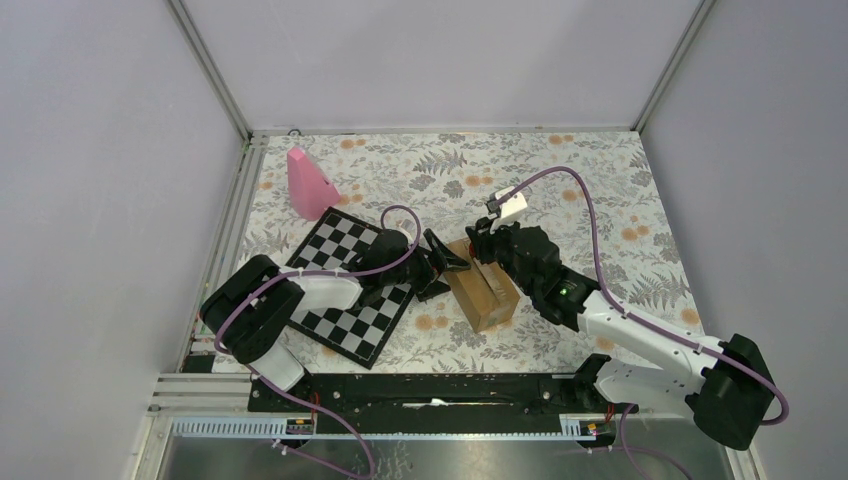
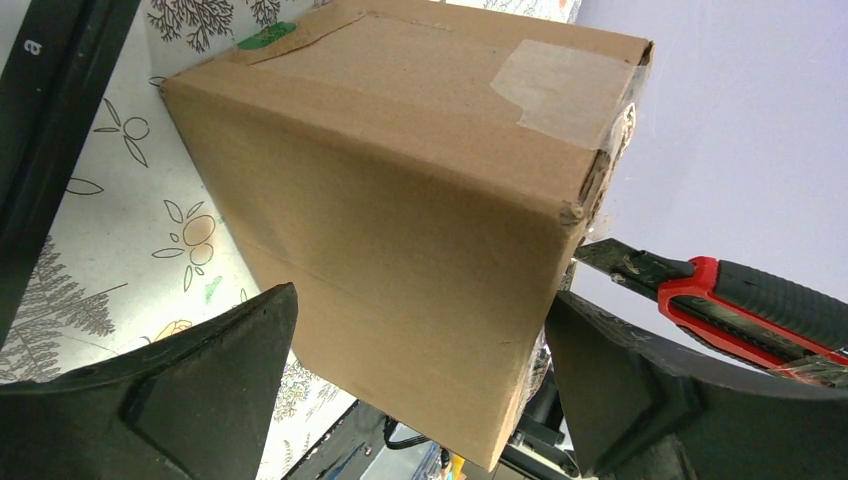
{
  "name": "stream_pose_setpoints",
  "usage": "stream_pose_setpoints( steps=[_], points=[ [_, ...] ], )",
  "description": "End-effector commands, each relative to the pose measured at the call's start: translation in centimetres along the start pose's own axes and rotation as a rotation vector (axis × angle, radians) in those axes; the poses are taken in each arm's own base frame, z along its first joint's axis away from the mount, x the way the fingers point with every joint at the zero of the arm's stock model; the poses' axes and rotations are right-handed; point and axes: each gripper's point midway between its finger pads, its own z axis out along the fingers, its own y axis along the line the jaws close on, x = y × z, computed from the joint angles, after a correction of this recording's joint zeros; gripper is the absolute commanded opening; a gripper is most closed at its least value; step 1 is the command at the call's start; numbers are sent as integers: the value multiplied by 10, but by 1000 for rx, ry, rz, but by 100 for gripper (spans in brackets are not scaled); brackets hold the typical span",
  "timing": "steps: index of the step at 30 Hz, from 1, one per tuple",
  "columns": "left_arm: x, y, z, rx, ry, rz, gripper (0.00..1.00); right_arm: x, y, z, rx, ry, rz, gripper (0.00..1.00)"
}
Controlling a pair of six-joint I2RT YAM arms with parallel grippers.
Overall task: Unpack the express box
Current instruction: Cut the express box at the center of the board.
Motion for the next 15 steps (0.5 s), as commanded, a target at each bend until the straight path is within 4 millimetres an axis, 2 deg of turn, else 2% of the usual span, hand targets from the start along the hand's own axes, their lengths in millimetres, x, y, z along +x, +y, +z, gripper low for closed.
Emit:
stream_pose_setpoints(
  steps=[1,5,11,15],
  points=[
    [-13,71,1,-244,-88,-54,99,17,1,-3,0,48,-15,0],
    [-14,74,0,-257,-99,-65,99,17,1,-6,-6,57,-22,0],
    [-15,74,-1,-262,-112,-72,99,-4,5,-12,-30,31,-34,0],
    [-15,75,-1,-263,-113,-75,99,-10,9,-12,-47,42,-54,0]
  ],
)
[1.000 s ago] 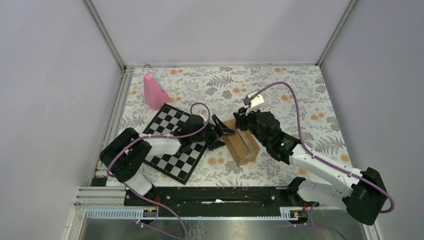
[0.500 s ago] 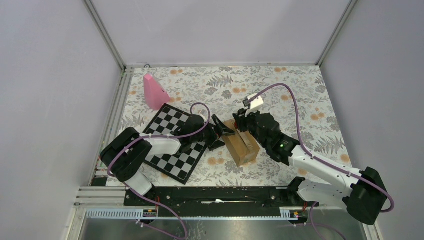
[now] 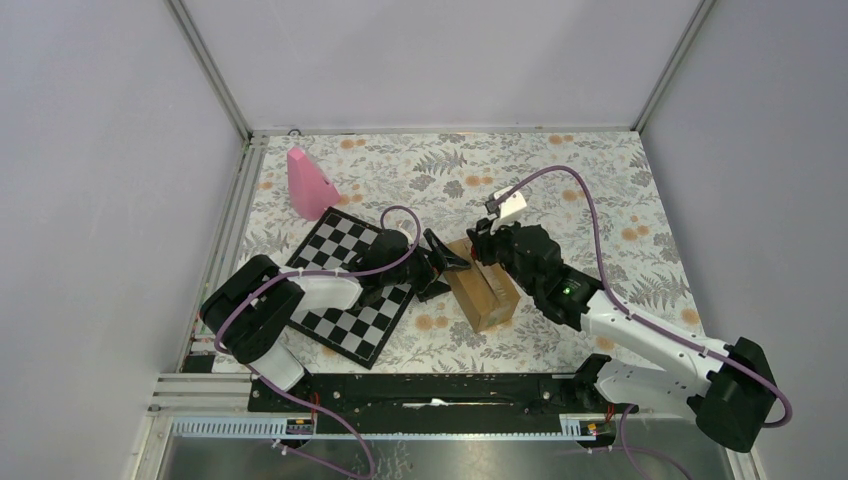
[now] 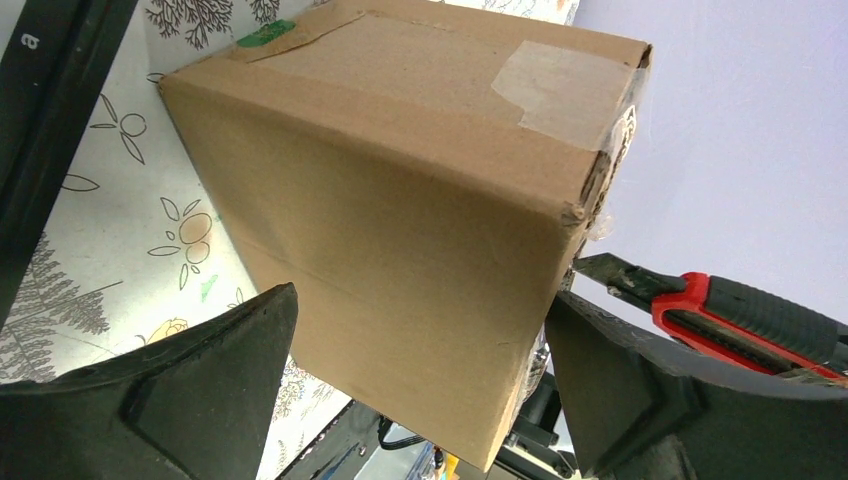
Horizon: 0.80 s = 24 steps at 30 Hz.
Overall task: Unpack the express box
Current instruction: Cut the express box at the center of the board.
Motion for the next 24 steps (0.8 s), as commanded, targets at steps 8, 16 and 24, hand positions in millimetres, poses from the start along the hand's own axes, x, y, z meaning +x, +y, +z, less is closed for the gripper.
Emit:
stream_pose_setpoints(
  steps=[8,16,24],
  points=[
    [-16,76,-1,-265,-114,-61,99,5,15,-6,-57,67,-39,0],
    [-17,76,-1,-265,-118,-65,99,-8,16,-11,-41,59,-1,0],
    [-17,77,-2,-268,-121,-68,99,-4,20,-12,-45,83,14,0]
  ],
)
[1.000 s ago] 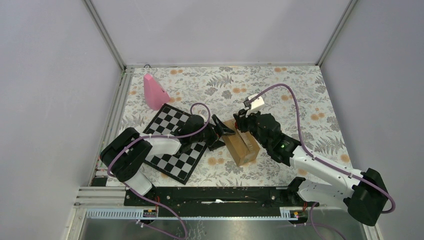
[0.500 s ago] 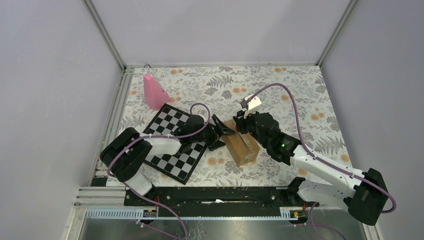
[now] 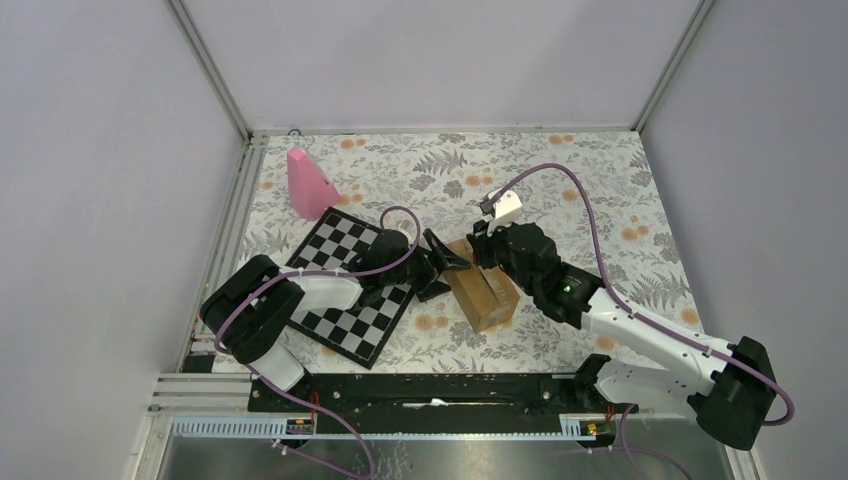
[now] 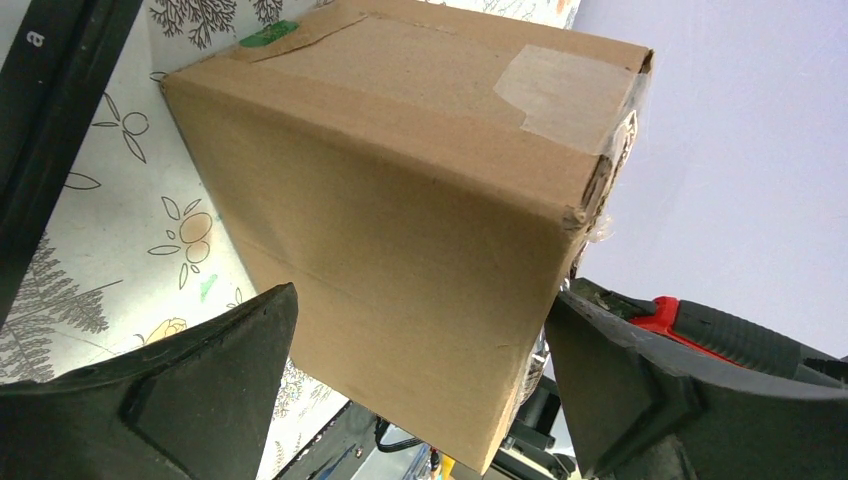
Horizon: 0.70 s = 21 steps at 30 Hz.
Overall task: Unpack the express box
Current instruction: Cut the express box at the center of the board.
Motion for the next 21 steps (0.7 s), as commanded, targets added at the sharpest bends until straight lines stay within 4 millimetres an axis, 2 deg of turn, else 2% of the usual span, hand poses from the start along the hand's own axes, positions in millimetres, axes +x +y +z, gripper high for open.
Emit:
stream_pose_setpoints(
  steps=[1,8,10,21],
  points=[
    [-17,77,-2,-265,-118,-56,99,-7,14,-6,-37,5,46,0],
    [-18,77,-2,-266,-128,-58,99,-6,13,-13,-27,15,61,0],
    [-18,77,-3,-268,-131,-59,99,1,11,-16,-18,48,53,0],
    [-19,75,-2,-267,-140,-62,99,-3,11,-25,-19,50,75,0]
  ],
)
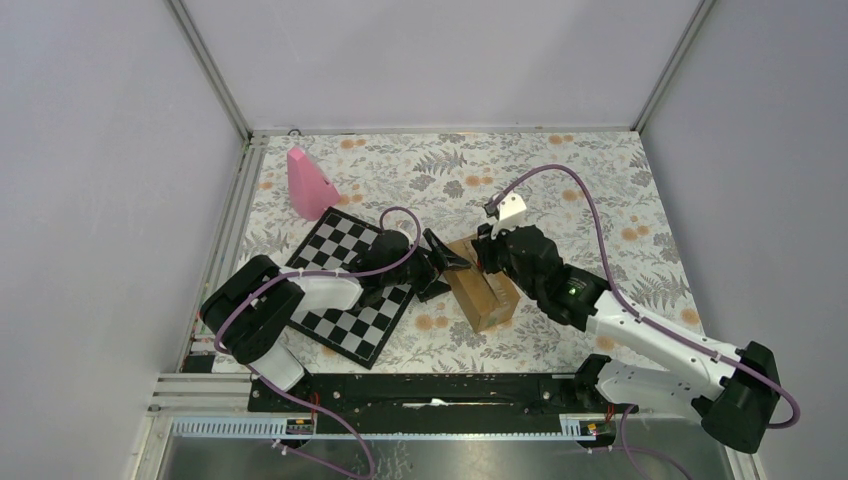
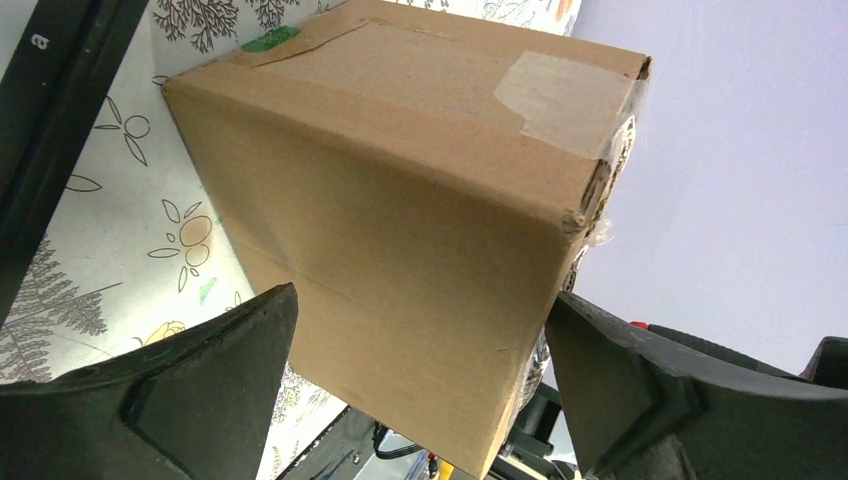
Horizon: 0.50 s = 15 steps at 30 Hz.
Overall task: Unpack the express box
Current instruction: Cut the express box at the center of the board.
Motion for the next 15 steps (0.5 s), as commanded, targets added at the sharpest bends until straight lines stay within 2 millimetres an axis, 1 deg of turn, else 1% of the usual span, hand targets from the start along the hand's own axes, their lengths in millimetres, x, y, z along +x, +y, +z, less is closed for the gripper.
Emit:
stream_pose_setpoints(
  steps=[1,15],
  points=[
    [-18,76,-3,-265,-126,-55,99,-10,13,-15,-50,0,40,0],
    [-21,76,-2,-271,-138,-57,99,-3,11,-26,-49,14,63,0]
  ],
)
